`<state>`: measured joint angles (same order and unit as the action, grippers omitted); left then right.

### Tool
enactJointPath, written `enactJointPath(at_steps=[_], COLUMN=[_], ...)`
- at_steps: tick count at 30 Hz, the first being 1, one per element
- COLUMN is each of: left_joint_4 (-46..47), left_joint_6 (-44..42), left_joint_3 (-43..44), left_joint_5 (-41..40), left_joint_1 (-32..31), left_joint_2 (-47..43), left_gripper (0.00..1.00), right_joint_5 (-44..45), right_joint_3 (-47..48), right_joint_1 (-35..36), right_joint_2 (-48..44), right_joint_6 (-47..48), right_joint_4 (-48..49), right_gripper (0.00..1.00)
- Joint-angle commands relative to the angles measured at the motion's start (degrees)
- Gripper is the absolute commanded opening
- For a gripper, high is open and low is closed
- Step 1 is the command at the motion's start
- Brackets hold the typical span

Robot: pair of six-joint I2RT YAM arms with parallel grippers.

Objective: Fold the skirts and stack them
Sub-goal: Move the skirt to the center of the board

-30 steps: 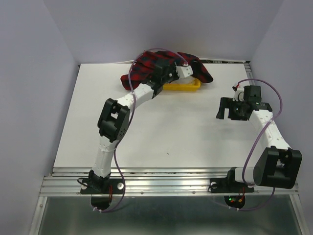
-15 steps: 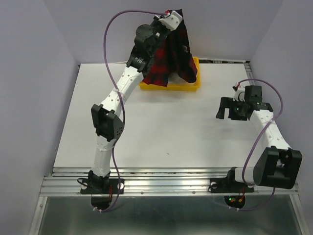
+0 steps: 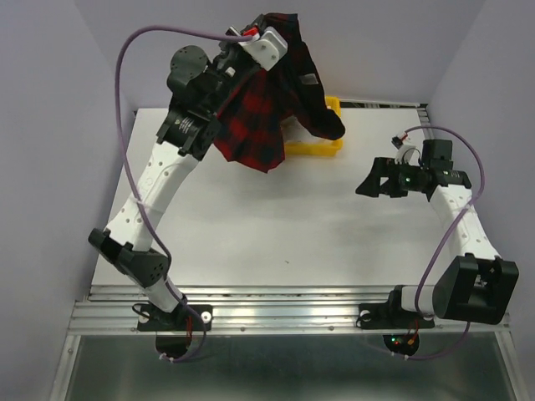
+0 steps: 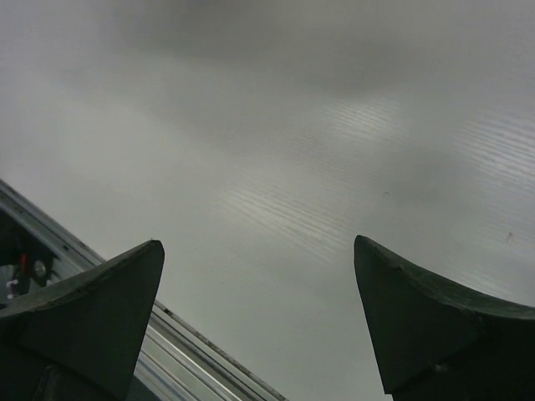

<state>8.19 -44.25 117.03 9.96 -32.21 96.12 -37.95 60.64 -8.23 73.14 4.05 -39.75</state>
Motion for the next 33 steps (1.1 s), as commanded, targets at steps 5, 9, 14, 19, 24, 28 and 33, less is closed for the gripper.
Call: enactJointPath(at_steps=[5,9,14,19,24,28,33], left_joint_4=[-5.35,-10.73,-11.87,-13.01,-16.01,-15.48,-14.95], left_joint_6=[-4.35,-3.13,5.47,13.55,20.24,23.77,25.09], left_joint_3=[-8.49,-28.20,-36.53,-31.62,-24.93,-24.13,-23.34], left_joint_5=[4.72,8.67,6.49,2.36,4.08,10.77,19.11], left_joint_1=[-0.40,-1.45,-1.81,-1.81,1.17,4.16,8.73], left_joint_2=[-16.47,-25.79,-29.76,-23.37,-17.02,-14.73,-13.15], left_gripper=[0.00,0.00,0.00,0.00,0.00,0.00,0.00], right_joint_5=[-16.53,-16.54,-16.36,-14.00,-6.61,-3.02,2.09], right_joint_3=[3.44,1.15,-2.19,-9.30,-13.26,-17.83,-23.63], right_joint_1=[-0.30,-0.30,-0.30,2.24,11.20,15.25,24.21], right_joint_2=[1.57,-0.98,-5.19,-11.17,-13.82,-13.29,-10.31], right_joint_6=[-3.88,-1.10,6.39,10.09,14.40,18.08,21.42], right_joint_4=[5.55,8.64,6.61,9.51,13.36,19.60,30.15], right_gripper=[1.00,1.00,1.00,1.00,1.00,1.00,1.00])
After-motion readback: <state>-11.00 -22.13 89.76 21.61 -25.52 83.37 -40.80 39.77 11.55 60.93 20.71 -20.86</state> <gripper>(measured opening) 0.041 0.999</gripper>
